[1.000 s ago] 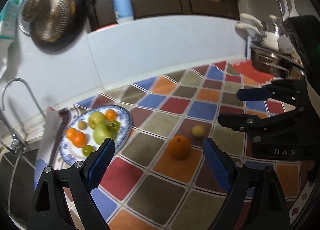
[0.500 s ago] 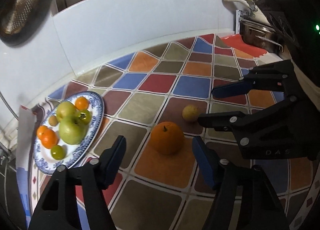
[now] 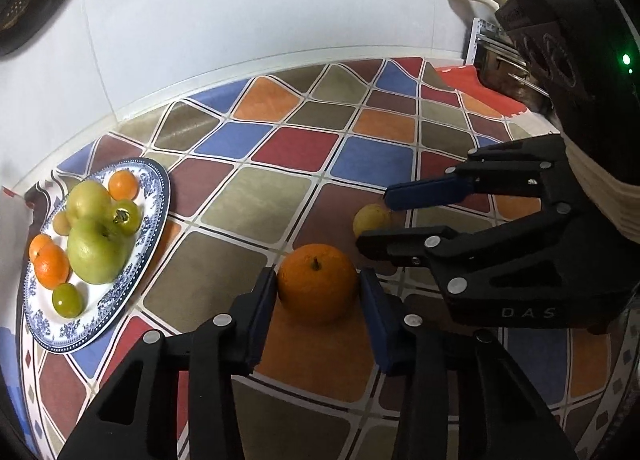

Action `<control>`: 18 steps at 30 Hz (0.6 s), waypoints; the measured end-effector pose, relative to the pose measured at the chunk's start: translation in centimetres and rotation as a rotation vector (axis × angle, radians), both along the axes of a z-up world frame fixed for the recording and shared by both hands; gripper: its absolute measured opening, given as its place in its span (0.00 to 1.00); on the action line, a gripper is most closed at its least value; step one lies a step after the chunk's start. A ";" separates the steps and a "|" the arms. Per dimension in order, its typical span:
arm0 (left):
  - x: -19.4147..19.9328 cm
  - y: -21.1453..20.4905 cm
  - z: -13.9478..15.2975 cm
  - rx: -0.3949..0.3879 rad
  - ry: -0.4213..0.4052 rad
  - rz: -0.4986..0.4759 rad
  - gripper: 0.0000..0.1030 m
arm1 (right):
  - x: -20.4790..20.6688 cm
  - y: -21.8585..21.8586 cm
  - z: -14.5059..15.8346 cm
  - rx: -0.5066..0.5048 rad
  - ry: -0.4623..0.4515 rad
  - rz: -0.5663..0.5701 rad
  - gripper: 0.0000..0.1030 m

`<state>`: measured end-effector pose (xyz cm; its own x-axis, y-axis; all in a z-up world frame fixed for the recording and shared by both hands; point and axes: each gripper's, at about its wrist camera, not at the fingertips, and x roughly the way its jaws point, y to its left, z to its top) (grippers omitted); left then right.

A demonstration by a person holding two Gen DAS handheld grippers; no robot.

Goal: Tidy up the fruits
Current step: 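Grasp the large orange with the left tool while the right tool grasps the brown fruit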

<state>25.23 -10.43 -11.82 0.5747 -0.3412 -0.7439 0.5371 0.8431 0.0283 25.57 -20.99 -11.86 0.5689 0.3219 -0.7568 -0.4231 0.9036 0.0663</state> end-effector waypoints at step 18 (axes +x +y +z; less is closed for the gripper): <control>-2.3 2.5 2.8 -0.058 -0.047 0.119 0.40 | -1.7 0.5 1.6 0.046 -0.014 -0.046 0.29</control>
